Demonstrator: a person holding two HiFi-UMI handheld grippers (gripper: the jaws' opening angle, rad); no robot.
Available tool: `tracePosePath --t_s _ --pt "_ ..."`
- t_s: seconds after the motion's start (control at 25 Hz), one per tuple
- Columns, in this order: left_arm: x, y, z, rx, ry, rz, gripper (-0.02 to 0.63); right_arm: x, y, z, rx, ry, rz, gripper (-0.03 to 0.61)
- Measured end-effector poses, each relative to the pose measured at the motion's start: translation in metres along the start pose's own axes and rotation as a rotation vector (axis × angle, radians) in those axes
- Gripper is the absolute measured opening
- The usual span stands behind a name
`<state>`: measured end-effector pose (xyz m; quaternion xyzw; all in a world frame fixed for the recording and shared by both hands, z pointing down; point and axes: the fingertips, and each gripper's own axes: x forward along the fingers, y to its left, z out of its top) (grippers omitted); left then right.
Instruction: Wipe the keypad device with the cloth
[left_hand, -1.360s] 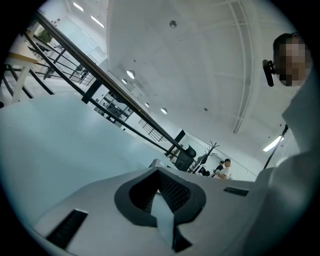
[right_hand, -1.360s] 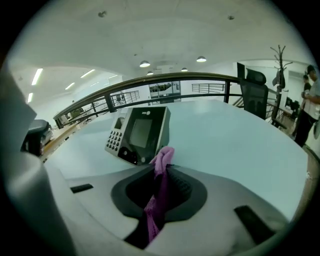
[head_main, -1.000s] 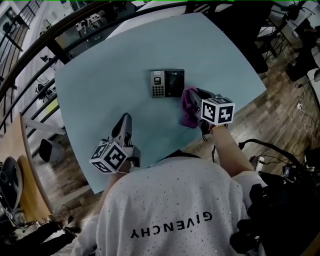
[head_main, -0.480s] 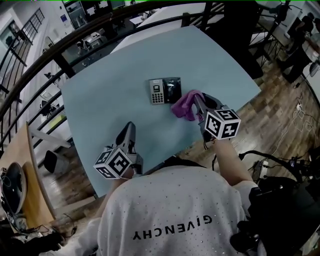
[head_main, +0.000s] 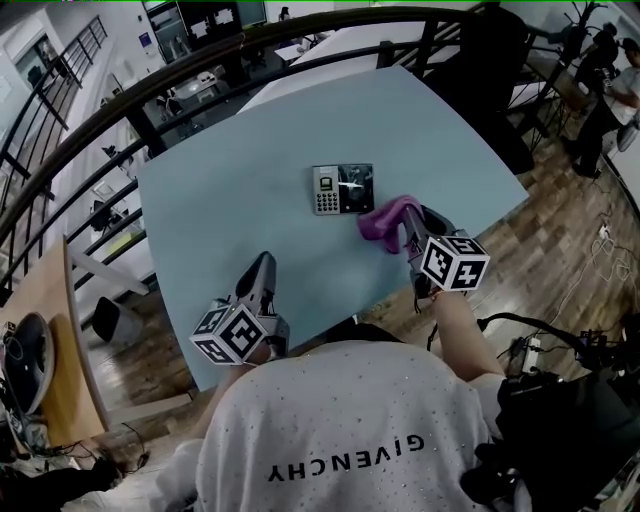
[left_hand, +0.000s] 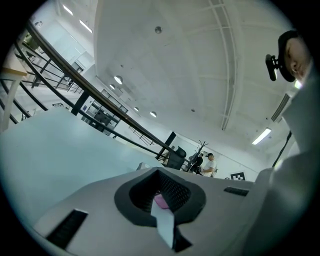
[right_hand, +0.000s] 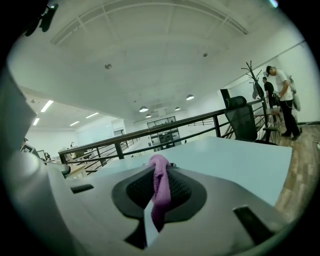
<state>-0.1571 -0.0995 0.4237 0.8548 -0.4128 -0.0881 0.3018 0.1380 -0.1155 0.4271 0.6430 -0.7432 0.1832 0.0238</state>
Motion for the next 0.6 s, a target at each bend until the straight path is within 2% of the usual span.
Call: tracePosePath --t_s 0.6 --pt "0.003 -0.01 0.008 0.035 -0.035 -0.003 -0.006 -0.004 0.0 0.023 -0.036 -0.049 0.007 0.028"
